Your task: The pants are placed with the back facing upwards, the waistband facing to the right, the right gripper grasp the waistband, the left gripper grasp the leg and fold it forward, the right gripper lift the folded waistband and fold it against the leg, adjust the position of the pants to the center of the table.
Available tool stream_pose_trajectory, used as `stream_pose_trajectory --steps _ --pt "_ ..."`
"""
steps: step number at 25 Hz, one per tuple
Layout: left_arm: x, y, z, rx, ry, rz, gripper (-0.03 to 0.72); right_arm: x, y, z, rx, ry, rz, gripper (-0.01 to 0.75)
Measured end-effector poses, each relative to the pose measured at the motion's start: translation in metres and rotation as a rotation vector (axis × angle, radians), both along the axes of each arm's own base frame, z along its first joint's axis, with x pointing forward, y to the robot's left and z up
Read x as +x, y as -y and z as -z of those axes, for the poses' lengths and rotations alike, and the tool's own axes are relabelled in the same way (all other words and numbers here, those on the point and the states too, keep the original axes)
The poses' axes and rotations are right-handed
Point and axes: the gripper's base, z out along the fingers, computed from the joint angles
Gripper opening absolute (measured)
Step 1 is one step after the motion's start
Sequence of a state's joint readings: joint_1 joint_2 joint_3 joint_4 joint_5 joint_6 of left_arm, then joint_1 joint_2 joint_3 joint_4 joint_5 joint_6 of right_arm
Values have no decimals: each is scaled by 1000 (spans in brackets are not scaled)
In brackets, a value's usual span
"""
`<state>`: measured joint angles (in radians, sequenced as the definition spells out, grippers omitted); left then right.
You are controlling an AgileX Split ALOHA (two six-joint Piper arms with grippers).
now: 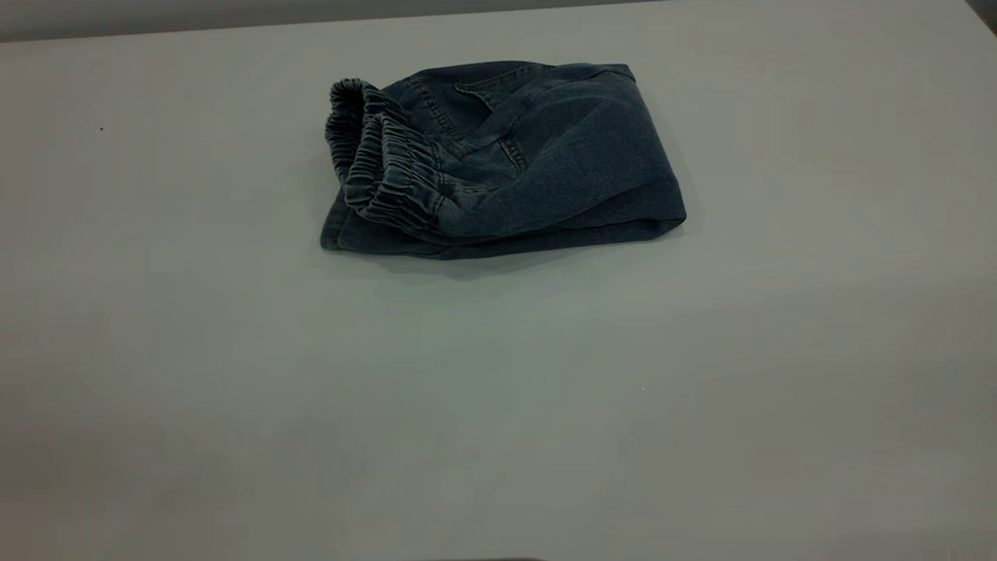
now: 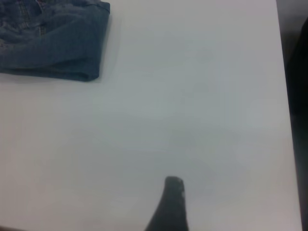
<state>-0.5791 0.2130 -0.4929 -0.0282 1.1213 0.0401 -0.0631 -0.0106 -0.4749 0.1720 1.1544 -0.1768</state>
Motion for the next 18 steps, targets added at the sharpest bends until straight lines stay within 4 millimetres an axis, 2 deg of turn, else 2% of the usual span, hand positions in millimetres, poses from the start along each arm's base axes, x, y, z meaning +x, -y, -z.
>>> stream_pose_trajectory --steps 6,12,18 --pt "-2 -2 0 -12 16 -44 546 0 0 0 0 0 0 586" --pt "-5 -10 -1 -27 60 -377 546 0 0 0 1 0 0 586" --pt "-21 -13 -2 -53 172 -577 546 0 0 0 1 1 1 586"
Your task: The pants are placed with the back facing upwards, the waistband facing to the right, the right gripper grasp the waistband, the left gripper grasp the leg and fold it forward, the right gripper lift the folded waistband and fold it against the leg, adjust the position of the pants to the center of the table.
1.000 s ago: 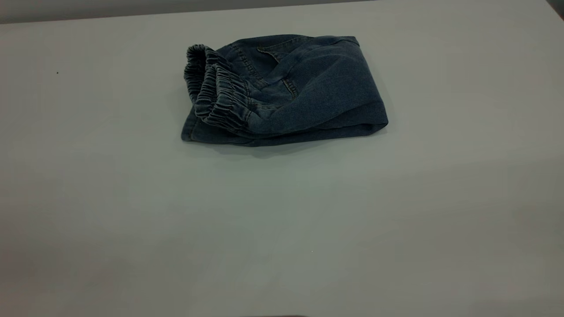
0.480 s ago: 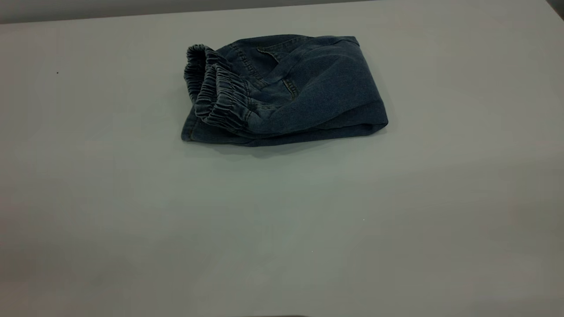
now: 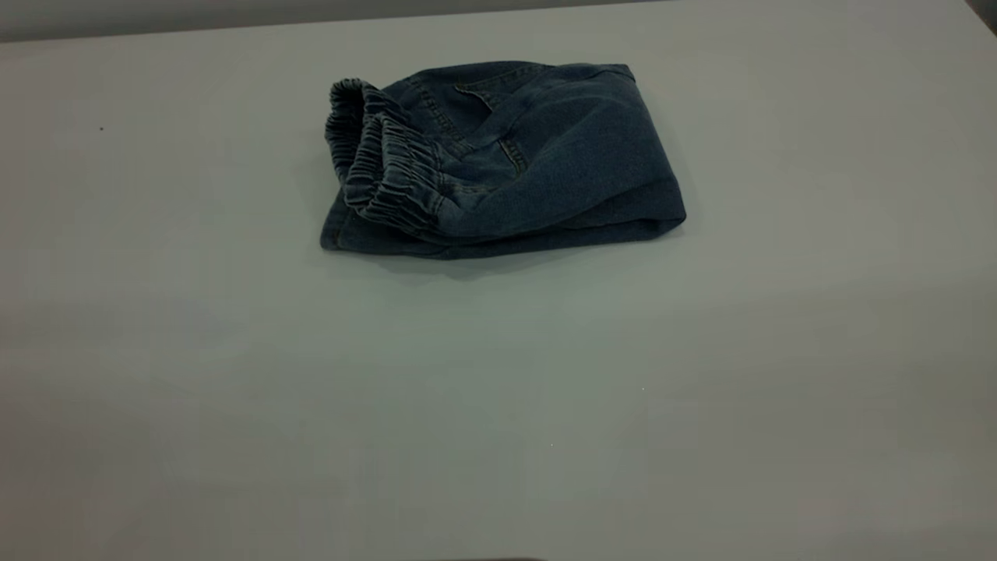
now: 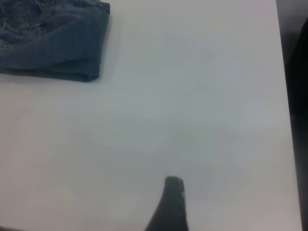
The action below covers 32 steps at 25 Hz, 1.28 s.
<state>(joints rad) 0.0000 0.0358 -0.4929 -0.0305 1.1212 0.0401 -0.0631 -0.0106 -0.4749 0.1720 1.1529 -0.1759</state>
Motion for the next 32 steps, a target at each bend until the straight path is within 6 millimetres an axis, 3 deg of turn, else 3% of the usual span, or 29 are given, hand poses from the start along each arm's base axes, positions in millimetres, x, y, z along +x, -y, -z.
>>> stream_pose_trajectory --steps 4,26,32 --pt "-8 0 0 1 50 -20 546 0 0 0 1 0 0 586" --pt "-8 0 1 1 47 -20 546 0 0 0 2 1 1 586" --pt "-8 0 1 1 47 -20 546 0 6 0 32 -4 102 586"
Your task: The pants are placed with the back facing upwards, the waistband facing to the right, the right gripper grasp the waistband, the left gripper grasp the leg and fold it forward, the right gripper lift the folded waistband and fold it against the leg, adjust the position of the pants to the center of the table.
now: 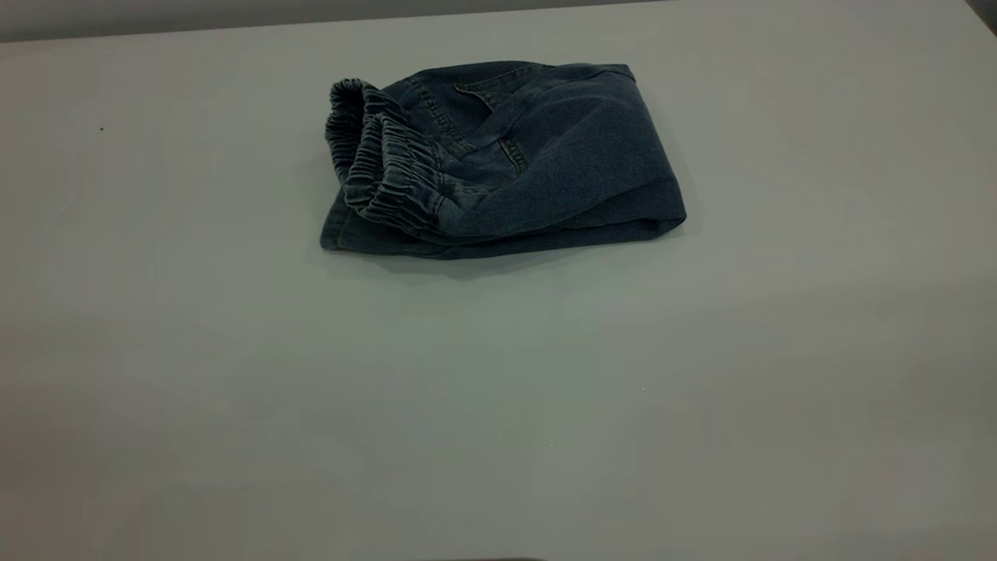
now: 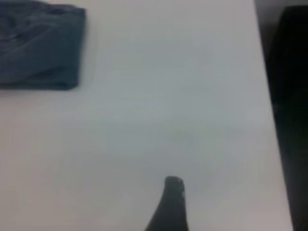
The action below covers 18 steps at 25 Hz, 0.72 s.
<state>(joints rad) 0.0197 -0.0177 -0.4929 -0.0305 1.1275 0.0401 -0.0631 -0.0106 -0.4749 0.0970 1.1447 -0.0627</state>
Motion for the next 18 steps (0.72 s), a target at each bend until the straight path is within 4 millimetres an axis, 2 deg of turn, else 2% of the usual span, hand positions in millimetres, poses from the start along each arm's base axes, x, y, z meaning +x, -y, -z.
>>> stream_pose_trajectory --steps 18 --pt "0 0 0 1 -1 1 546 0 2 0 21 2 33 586"
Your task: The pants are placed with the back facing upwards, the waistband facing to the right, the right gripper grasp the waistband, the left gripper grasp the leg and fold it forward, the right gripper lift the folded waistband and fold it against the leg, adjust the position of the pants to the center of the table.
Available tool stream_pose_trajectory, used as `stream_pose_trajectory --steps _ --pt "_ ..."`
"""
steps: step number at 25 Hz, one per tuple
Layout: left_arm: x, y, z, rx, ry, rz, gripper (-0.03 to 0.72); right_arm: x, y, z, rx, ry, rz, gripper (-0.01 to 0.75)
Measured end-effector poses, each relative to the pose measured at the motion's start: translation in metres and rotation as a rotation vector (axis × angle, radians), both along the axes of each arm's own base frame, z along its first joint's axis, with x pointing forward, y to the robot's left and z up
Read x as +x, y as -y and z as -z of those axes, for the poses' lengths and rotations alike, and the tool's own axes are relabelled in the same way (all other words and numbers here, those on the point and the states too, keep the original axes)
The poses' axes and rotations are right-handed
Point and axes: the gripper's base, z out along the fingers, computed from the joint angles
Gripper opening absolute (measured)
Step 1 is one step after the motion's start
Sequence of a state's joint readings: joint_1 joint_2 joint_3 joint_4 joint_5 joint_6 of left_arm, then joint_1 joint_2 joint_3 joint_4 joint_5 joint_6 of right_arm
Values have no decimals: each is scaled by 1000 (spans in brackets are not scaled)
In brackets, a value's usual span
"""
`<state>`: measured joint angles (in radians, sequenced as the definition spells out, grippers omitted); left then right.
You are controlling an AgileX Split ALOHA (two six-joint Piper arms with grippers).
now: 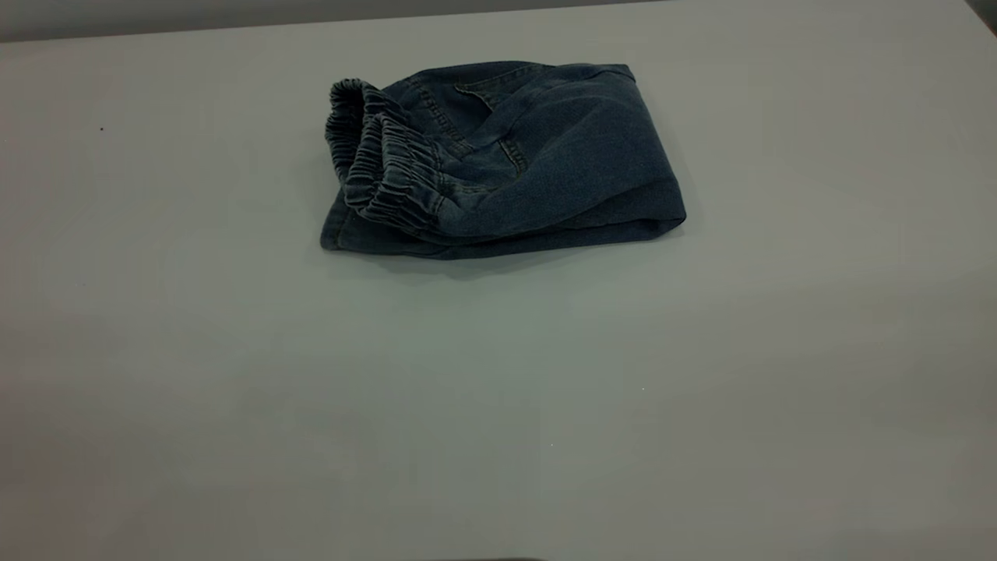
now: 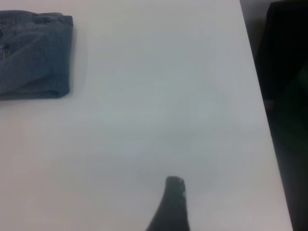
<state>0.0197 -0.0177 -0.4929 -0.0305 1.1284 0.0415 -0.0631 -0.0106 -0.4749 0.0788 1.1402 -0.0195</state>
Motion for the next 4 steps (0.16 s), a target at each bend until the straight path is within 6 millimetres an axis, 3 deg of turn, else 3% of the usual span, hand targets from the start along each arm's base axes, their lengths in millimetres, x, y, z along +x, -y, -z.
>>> stream_pose_trajectory --steps 4 --pt "0 0 0 -1 0 0 546 0 0 0 1 0 1 586"
